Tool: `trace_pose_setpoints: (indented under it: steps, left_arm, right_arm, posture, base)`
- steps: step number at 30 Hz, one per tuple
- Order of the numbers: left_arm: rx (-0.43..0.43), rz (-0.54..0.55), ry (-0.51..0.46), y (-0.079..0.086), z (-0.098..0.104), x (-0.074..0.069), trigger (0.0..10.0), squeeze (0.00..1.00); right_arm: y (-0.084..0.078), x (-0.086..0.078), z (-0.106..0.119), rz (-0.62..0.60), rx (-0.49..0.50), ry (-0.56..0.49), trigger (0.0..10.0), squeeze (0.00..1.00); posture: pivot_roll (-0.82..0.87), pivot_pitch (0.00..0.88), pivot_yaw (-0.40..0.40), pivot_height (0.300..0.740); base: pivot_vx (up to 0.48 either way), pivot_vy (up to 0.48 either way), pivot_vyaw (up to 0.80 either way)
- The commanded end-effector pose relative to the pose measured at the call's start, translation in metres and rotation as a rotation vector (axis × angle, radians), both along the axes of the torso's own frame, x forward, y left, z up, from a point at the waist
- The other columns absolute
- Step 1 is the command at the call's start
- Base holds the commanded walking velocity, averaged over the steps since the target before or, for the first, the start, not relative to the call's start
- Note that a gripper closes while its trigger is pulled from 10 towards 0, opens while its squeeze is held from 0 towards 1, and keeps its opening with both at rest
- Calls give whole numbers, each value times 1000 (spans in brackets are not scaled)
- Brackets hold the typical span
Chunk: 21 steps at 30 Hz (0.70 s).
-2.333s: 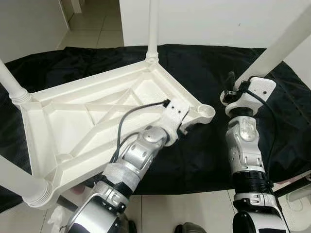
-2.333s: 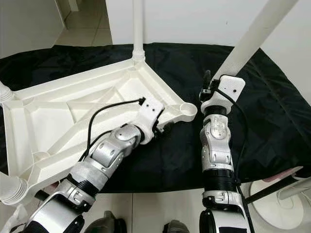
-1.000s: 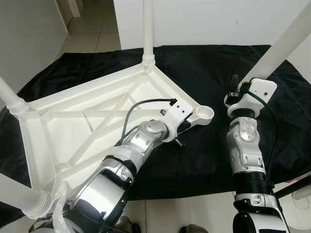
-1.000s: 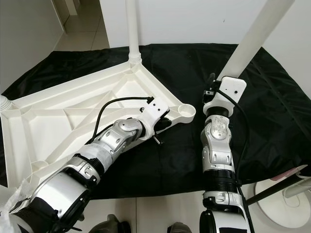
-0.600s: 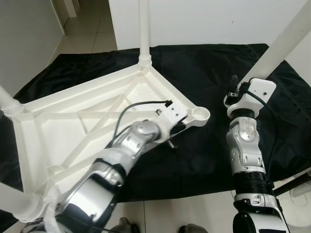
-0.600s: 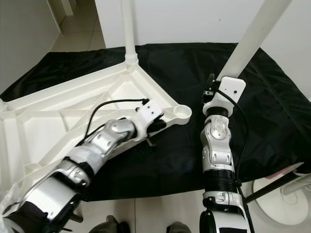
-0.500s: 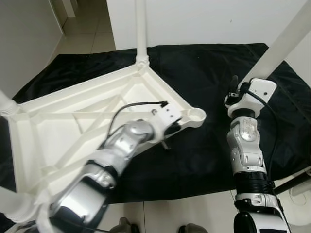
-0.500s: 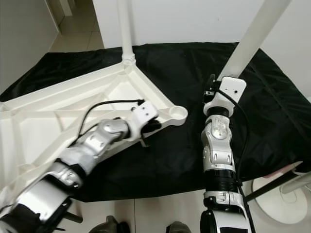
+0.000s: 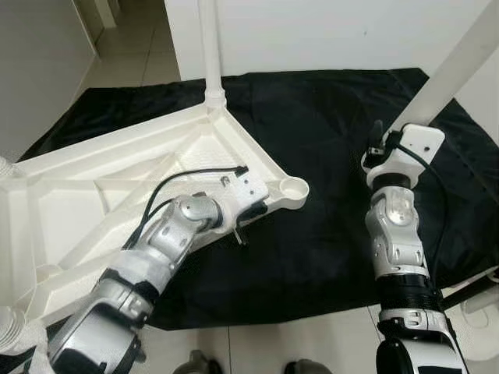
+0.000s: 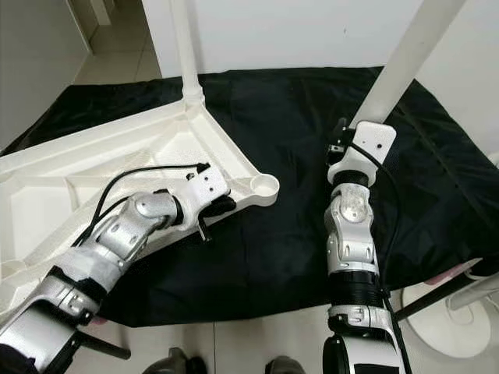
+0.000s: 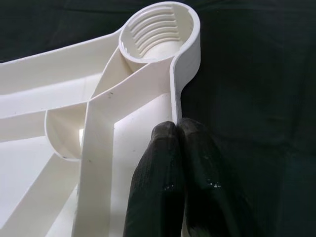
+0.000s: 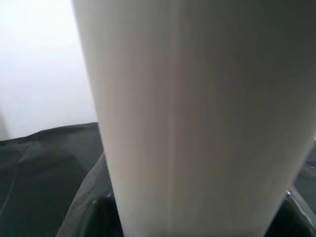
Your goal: Building children table
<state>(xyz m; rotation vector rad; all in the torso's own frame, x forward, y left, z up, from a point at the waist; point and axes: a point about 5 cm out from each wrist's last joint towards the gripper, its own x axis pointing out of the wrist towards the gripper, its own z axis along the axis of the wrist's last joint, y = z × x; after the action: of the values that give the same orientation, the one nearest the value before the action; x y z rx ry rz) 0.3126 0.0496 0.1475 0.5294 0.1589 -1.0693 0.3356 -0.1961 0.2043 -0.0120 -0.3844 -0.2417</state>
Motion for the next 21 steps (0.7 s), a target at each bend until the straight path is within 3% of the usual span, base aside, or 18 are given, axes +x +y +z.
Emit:
trace_pose_setpoints:
  steps: [1,3,4,5,6,12,13,21]
  left_arm:
    - [-24,-195,25,-12,11,-19,3725,0]
    - [-26,-231,21,-13,13,-24,4000,0]
    - [-57,-243,29,-14,16,-26,10000,0]
    - [-83,-239,31,-16,18,-26,10000,0]
    - [-115,-234,60,-17,22,-26,10000,1000]
    - [-145,-230,33,-19,30,-25,10000,1000]
    - [-144,-215,17,-21,34,-22,10000,0]
    - [-156,-121,-18,-21,42,-14,10000,0]
  right_arm:
    - [6,4,3,28,-16,3,10000,0]
    - [6,4,4,32,-20,3,10000,0]
    - [6,5,4,38,-25,2,10000,0]
    - [7,5,5,43,-31,2,10000,0]
    - [7,6,5,46,-34,2,10000,0]
    - [8,7,5,57,-40,5,10000,0]
    - [10,8,5,72,-46,8,10000,0]
    - [23,11,3,169,-56,26,10000,0]
  posture:
    - [-88,30,48,740]
    - [-88,29,45,740]
    - [-88,29,45,740]
    - [-88,29,45,740]
    - [-90,26,42,740]
    - [-87,23,37,740]
    - [-85,23,36,740]
    - [-85,23,35,740]
  base:
    - [0,0,0]
    - [0,0,0]
    - [0,0,0]
    - [0,0,0]
    - [0,0,0]
    - [0,0,0]
    - [0,0,0]
    - [0,0,0]
